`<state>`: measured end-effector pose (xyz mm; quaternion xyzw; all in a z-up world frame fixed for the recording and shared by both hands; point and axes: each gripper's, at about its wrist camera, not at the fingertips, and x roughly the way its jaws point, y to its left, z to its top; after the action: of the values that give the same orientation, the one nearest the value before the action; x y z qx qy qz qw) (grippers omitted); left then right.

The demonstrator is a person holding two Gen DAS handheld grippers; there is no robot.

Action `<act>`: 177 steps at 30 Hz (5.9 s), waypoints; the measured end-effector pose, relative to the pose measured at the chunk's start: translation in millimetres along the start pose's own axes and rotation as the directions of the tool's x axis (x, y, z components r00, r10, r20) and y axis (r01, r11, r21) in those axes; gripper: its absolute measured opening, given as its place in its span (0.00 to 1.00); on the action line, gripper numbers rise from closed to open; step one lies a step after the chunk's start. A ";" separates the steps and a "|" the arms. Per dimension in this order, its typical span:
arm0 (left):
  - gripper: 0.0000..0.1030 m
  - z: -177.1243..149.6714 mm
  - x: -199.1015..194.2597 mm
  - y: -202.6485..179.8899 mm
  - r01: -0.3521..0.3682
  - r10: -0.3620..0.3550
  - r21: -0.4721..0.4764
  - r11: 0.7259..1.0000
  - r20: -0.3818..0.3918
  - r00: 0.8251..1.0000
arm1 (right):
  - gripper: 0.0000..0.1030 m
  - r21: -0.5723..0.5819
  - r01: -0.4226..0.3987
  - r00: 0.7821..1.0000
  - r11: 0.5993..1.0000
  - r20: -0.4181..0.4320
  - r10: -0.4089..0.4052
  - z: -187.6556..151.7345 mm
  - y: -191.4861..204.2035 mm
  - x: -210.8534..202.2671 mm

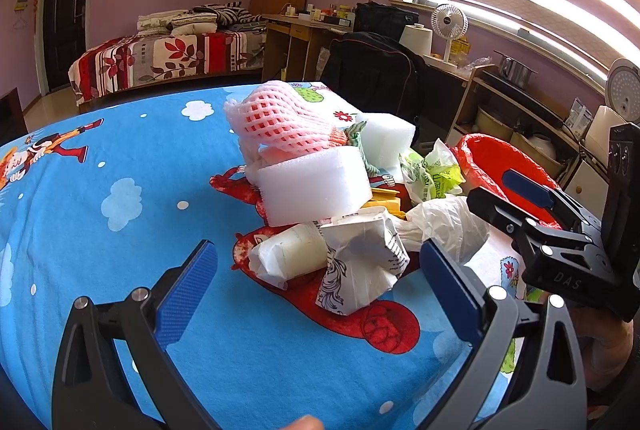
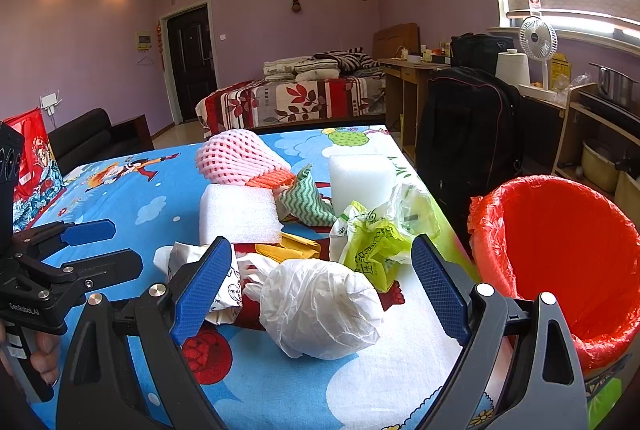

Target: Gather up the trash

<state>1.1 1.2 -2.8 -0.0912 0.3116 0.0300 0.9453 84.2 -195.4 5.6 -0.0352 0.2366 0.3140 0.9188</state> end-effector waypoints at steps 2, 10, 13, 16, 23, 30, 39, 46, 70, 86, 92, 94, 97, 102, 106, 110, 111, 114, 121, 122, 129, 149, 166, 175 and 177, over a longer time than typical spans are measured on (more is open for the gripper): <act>0.95 0.0 0.0 0.0 -0.001 0.001 0.000 1.000 0.000 1.000 | 0.83 0.001 0.000 1.000 1.000 -0.001 0.000 -0.2 -0.1 0.1; 0.95 0.0 0.2 0.7 0.000 0.000 0.000 1.000 -0.001 1.000 | 0.83 0.000 -0.001 1.000 1.000 0.000 0.001 -0.3 -0.1 -0.1; 0.95 0.1 0.3 0.7 0.000 0.000 0.000 1.000 -0.001 1.000 | 0.83 0.000 0.000 1.000 1.000 -0.001 0.000 -0.2 0.1 0.2; 0.95 -0.1 0.6 0.5 0.000 0.000 -0.001 1.000 -0.001 1.000 | 0.83 0.000 -0.001 1.000 1.000 -0.002 0.001 0.0 0.1 0.3; 0.95 0.0 0.5 0.6 0.001 -0.001 -0.002 1.000 -0.001 1.000 | 0.83 -0.001 -0.001 1.000 1.000 0.000 0.001 -0.3 0.4 0.2; 0.95 -1.9 0.5 -2.0 0.002 -0.002 -0.002 1.000 0.002 1.000 | 0.83 -0.001 -0.001 1.000 1.000 -0.001 0.001 -1.3 0.2 0.7; 0.95 0.4 -0.6 -4.1 0.001 -0.001 -0.004 1.000 0.002 1.000 | 0.83 -0.003 -0.003 1.000 1.000 -0.001 0.003 -2.5 0.0 0.2; 0.95 0.5 -0.7 -4.5 0.001 -0.001 -0.004 1.000 0.002 1.000 | 0.83 -0.003 -0.005 1.000 1.000 -0.002 0.005 -2.2 0.3 -0.8; 0.95 -4.9 0.5 4.2 0.001 -0.002 -0.037 0.999 -0.030 1.000 | 0.83 -0.025 -0.011 0.985 1.000 -0.173 0.007 -17.7 0.4 38.6; 0.95 -4.0 17.8 5.3 0.035 -0.040 -0.071 0.997 -0.078 0.996 | 0.46 -0.038 -0.056 0.968 0.998 -0.247 0.044 -23.3 3.0 49.7; 0.94 -2.0 28.6 -2.9 0.067 -0.073 -0.067 0.995 -0.099 0.992 | 0.43 -0.014 -0.054 0.972 0.998 -0.228 0.050 -20.5 -7.5 40.5; 0.94 -1.3 33.5 -7.0 0.081 -0.087 -0.064 0.995 -0.107 0.990 | 0.42 -0.004 -0.048 0.974 0.999 -0.220 0.046 -19.0 -12.5 35.6; 0.94 0.0 41.6 -12.3 0.094 -0.101 -0.060 0.994 -0.117 0.988 | 0.42 0.008 -0.046 0.977 0.999 -0.208 0.047 -16.6 -18.9 27.5; 0.89 4.2 57.5 -19.5 0.101 -0.111 -0.072 0.992 -0.137 0.984 | 0.42 0.015 -0.037 0.981 0.999 -0.191 0.039 -14.5 -25.3 12.8; 0.80 5.8 70.4 -22.4 0.103 -0.116 -0.085 0.991 -0.163 0.980 | 0.42 0.021 -0.017 0.984 1.000 -0.178 0.021 -11.5 -34.4 5.0; 0.67 6.8 78.0 -27.2 0.100 -0.113 -0.079 0.992 -0.181 0.977 | 0.42 0.002 0.014 0.987 1.000 -0.161 -0.013 -8.0 -41.8 -3.2; 0.64 6.6 79.8 -27.7 0.099 -0.112 -0.078 0.992 -0.188 0.976 | 0.42 -0.002 0.019 0.987 1.000 -0.157 -0.019 -8.1 -42.8 -4.7; 0.57 5.7 82.8 -28.6 0.101 -0.115 -0.081 0.992 -0.199 0.973 | 0.42 0.002 0.034 0.988 0.999 -0.149 -0.034 -6.9 -50.0 -10.6; 0.57 6.6 75.9 -38.1 0.118 -0.124 -0.044 0.992 -0.200 0.972 | 0.42 0.018 0.077 0.988 0.997 -0.136 -0.074 -4.3 -68.7 -20.6; 0.57 7.5 74.0 -41.6 0.124 -0.128 -0.034 0.992 -0.197 0.972 | 0.42 0.021 0.081 0.988 0.996 -0.133 -0.078 -4.2 -70.8 -21.2; 0.57 21.4 66.4 -69.4 0.179 -0.176 0.000 0.984 -0.172 0.969 | 0.43 0.040 0.139 0.985 0.990 -0.106 -0.134 3.5 -93.7 -33.8; 0.57 96.2 110.7 -194.3 0.385 -0.362 0.216 0.897 -0.138 0.922 | 0.43 0.162 0.366 0.930 0.916 -0.081 -0.358 13.1 -203.8 -58.9; 0.57 118.9 154.9 -257.6 0.480 -0.444 0.234 0.845 -0.192 0.875 | 0.49 0.211 0.404 0.915 0.890 -0.096 -0.393 7.6 -249.5 -59.8; 0.71 118.7 168.0 -265.0 0.503 -0.463 0.212 0.838 -0.211 0.861 | 0.64 0.218 0.415 0.910 0.883 -0.089 -0.406 5.2 -255.9 -62.9; 0.71 118.6 169.3 -264.0 0.500 -0.461 0.206 0.841 -0.213 0.862 | 0.64 0.221 0.418 0.908 0.881 -0.090 -0.408 4.4 -257.3 -64.6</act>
<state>236.4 -235.3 30.7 -0.0468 0.3521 -0.2559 0.8991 194.1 -436.6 17.4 0.0178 0.2779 0.0799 0.9571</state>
